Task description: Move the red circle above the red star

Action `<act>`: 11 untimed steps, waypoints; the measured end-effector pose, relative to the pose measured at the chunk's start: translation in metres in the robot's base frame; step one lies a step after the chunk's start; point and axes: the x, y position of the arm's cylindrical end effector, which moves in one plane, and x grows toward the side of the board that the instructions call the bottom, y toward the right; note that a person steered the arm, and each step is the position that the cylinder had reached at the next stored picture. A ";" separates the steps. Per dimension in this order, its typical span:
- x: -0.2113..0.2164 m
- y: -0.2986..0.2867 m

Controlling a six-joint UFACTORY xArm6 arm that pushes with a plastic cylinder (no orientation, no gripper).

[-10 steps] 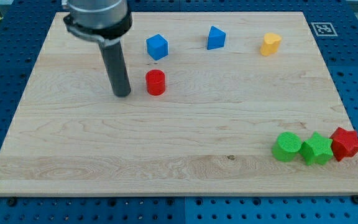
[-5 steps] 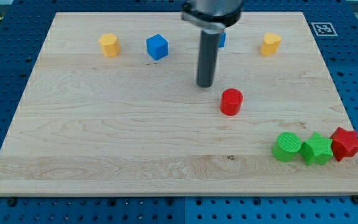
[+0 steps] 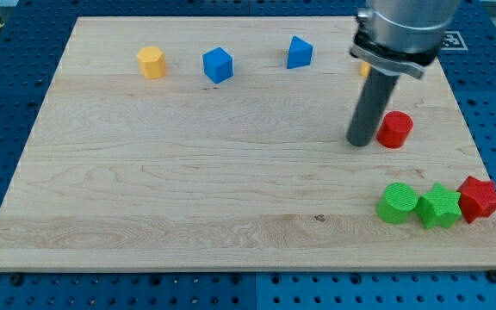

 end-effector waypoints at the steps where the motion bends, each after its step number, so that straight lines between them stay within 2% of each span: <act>1: -0.021 0.004; 2: -0.004 0.062; 3: 0.044 0.104; 4: 0.051 0.103; 5: 0.010 0.095; 6: -0.012 0.127; 7: 0.011 0.166; 9: 0.050 0.163; 11: 0.016 0.150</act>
